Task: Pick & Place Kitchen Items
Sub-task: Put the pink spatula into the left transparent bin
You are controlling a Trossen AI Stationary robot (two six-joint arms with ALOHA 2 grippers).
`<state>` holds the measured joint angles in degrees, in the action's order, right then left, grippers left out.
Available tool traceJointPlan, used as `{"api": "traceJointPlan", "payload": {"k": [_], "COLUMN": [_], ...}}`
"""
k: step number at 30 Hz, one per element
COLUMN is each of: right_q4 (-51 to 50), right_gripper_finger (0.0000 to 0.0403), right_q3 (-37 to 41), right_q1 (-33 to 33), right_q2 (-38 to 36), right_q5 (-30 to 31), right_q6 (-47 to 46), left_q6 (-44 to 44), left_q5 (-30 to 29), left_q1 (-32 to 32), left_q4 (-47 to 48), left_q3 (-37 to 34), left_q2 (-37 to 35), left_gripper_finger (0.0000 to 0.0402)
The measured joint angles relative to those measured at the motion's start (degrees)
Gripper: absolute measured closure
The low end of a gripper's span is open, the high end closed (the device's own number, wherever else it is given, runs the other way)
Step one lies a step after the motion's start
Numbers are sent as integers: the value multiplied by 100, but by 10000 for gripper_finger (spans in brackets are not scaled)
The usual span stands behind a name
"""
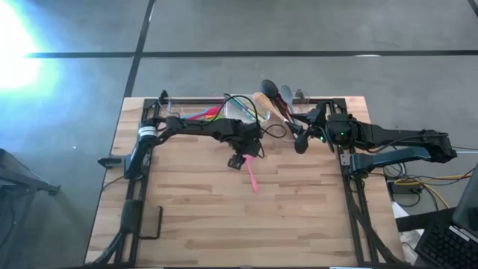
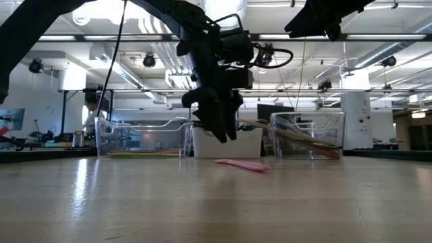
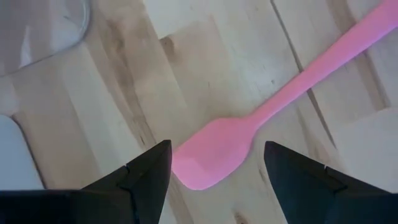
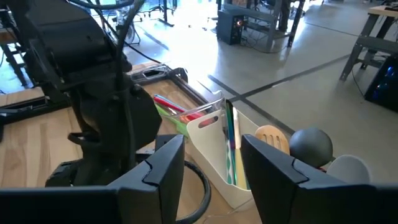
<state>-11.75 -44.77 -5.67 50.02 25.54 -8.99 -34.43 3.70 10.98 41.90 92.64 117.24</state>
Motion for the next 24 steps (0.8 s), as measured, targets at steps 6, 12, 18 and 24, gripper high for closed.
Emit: {"api": "traceJointPlan", "payload": {"k": [6, 12, 18, 24], "right_q4": [7, 2, 0, 0], "right_gripper_finger": [256, 247, 236, 231], "right_q3": [0, 0, 0, 0], "right_q1": [4, 4, 4, 4], "right_q2": [0, 0, 0, 2], "right_q5": [-2, -2, -2, -2], "right_q6": [-30, -96, -105, -98], "left_q6": [43, 94, 102, -145], "left_q5": [18, 5, 10, -730], "left_q1": [33, 91, 105, 50], "left_q4": [-7, -61, -155, -380], "left_q3": [0, 15, 13, 7], "left_q2": [358, 578, 661, 683], "left_gripper_finger": [145, 145, 145, 162]}}
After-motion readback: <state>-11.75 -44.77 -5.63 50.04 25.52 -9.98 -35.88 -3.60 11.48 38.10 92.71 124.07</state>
